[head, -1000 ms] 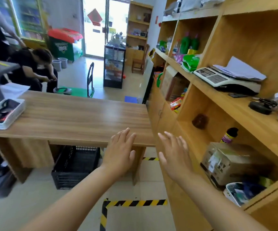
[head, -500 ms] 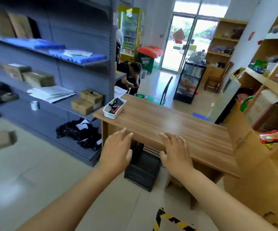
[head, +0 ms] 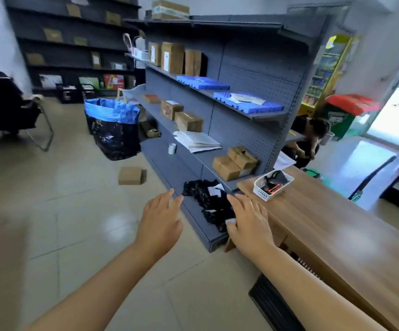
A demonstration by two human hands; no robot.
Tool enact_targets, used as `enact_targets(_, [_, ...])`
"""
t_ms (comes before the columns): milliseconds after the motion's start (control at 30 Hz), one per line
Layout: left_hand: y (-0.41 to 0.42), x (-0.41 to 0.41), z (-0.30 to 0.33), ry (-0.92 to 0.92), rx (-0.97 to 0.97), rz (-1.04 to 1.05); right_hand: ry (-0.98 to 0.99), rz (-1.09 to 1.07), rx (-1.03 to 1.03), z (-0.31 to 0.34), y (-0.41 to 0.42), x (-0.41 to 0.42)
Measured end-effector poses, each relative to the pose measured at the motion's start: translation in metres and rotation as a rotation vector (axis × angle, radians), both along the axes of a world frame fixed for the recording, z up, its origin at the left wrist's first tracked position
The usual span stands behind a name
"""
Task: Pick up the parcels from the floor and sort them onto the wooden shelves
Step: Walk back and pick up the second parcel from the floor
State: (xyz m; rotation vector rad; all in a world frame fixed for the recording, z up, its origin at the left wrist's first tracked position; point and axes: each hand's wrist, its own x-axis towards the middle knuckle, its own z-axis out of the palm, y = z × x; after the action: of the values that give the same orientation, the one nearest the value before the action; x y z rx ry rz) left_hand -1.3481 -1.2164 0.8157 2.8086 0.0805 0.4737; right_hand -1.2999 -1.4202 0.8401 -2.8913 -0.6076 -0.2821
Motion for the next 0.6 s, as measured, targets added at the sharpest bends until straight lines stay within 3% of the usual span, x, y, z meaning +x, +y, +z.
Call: enact_targets(600, [0.079,0.122,-0.006,0.077,0.0,0.462,0.073,0.338,0.015,-0.01,0.098,0.216])
